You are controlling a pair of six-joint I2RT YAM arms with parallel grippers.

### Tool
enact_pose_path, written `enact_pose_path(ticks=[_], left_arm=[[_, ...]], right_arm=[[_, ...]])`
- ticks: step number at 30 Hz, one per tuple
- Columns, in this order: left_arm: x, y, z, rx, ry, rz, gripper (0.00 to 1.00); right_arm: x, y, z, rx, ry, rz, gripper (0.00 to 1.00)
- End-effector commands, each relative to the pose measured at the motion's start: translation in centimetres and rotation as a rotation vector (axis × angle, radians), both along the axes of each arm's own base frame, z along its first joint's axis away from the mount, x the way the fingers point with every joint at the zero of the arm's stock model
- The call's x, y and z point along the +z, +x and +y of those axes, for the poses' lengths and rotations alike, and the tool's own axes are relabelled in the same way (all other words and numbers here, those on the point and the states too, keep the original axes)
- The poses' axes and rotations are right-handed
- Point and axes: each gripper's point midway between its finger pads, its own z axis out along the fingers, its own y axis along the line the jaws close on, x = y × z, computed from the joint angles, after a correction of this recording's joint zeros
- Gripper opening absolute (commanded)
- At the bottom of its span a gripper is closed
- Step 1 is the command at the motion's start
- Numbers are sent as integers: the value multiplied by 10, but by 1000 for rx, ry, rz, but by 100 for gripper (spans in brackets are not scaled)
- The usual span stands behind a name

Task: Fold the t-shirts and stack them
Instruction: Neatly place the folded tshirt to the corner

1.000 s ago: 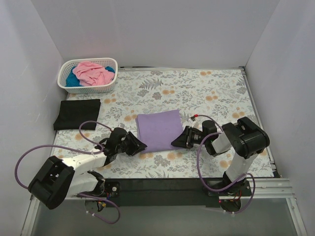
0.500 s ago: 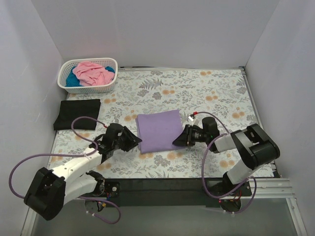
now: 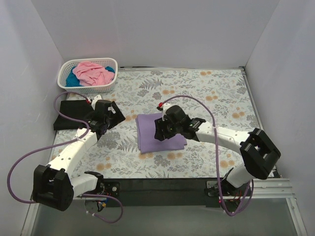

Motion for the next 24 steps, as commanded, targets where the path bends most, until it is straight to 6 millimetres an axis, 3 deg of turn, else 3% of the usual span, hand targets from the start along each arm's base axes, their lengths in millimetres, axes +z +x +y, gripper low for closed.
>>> enact_pose_path(ticks=[1,2,4,5,7,8,10,13,14,15,24], left_arm=[[-4,-10,36,54,164,11,84],[-3,-10,38,60,160,-5,86],[-9,-12,42,75,158,1,93],[-9,-13,44,88,159,9,98],[-7,-10,52,125,170,5,98],[-8,-11,54,130,171,10,98],[-8,-10,57,148,161,14,98],[-11,-12,64,174,156,29,98],[-12,-12,65,180,152,34,98],[-12,-12,65,179,148,34,98],[-13,-9,64,172,100,35,98]], right_arm=[[-11,-5,1,10,-230,-95,60],[-15,-3,5,4,-272,-119,60],[-7,-13,25,49,-298,-160,88],[-16,-15,30,71,-338,-169,98],[-12,-23,47,112,-340,-174,98],[-22,-27,51,128,-362,-160,98],[-21,-35,65,156,-364,-166,98],[-29,-43,74,184,-415,-184,98],[-22,-39,80,173,-419,-214,98],[-30,-40,76,173,-459,-210,98],[-29,-50,86,203,-553,-295,98]])
